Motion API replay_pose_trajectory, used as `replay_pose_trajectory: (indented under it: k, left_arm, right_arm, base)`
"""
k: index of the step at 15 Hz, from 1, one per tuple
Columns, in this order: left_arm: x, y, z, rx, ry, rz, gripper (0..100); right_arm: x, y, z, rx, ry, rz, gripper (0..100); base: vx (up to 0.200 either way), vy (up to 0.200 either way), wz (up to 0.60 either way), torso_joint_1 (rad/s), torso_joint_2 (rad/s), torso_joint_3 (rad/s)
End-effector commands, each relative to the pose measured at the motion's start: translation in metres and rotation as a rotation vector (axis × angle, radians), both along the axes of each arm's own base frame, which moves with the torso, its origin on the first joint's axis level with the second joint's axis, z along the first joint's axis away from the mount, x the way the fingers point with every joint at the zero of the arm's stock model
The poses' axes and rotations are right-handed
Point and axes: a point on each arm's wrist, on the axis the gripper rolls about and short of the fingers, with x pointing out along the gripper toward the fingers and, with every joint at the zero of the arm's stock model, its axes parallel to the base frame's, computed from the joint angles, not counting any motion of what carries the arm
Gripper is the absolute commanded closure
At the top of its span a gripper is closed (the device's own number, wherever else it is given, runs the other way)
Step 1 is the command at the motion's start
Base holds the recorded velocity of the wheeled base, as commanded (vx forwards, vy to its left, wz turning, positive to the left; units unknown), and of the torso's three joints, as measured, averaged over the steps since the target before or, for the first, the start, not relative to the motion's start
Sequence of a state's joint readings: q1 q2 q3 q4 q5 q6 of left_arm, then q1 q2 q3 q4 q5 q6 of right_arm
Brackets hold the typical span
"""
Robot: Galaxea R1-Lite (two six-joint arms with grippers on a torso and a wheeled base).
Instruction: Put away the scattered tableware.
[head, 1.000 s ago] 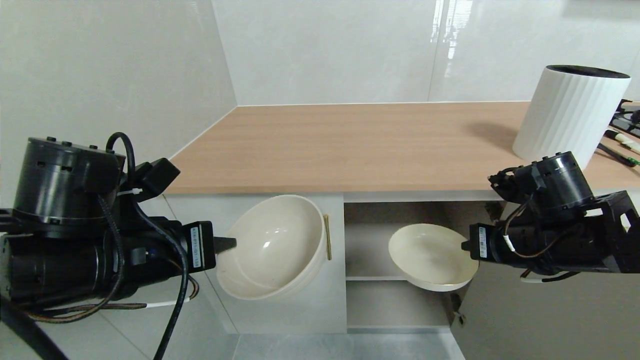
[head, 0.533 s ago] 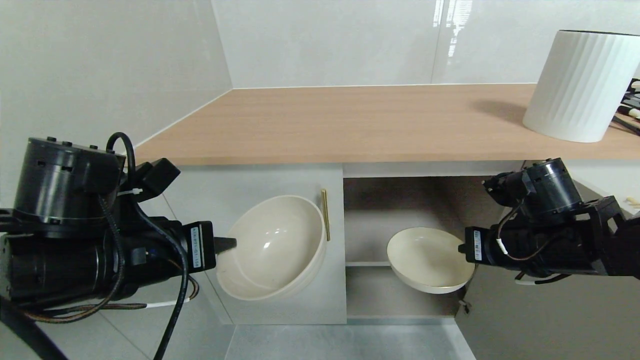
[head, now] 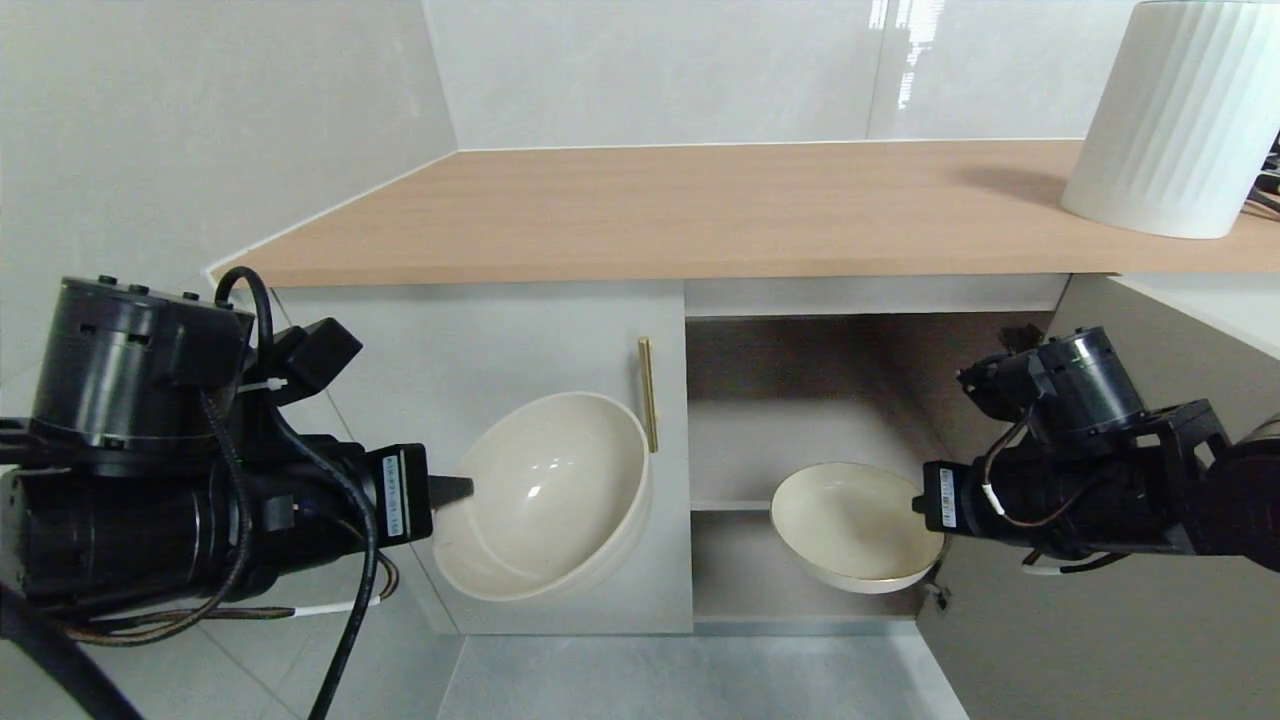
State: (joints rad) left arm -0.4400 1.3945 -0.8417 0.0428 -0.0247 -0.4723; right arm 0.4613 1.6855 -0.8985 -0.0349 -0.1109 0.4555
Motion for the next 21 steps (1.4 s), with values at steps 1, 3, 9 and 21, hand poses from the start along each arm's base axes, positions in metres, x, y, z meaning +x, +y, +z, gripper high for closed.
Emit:
replay_pose_trajectory:
  k: [1,3,9,21]
  left_arm:
    - [0.0,0.0,0.0,0.0,0.001,0.0,100]
    - [0.0,0.0,0.0,0.0,0.001,0.0,100]
    - [0.0,0.0,0.0,0.0,0.001,0.0,100]
    - [0.001,-0.002,-0.002,0.004,0.006,-0.005,100]
  right_arm:
    - [0.002,0.001,-0.002,-0.003,0.005,0.0,100]
    - [0.006,0.004,-0.009,-0.015,0.025,0.003,100]
    - [0.08,0.033,-0.08,-0.098,0.003,-0.104,100]
    - [0.183,0.035,-0.122,-0.128,-0.035,-0.267,100]
  base:
    - [0.0,0.0,0.0,0.002,0.03,0.061]
    - [0.0,0.0,0.0,0.0,0.0,0.0]
    - [0.0,0.0,0.0,0.0,0.0,0.0]
    - [0.0,0.0,0.0,0.0,0.0,0.0]
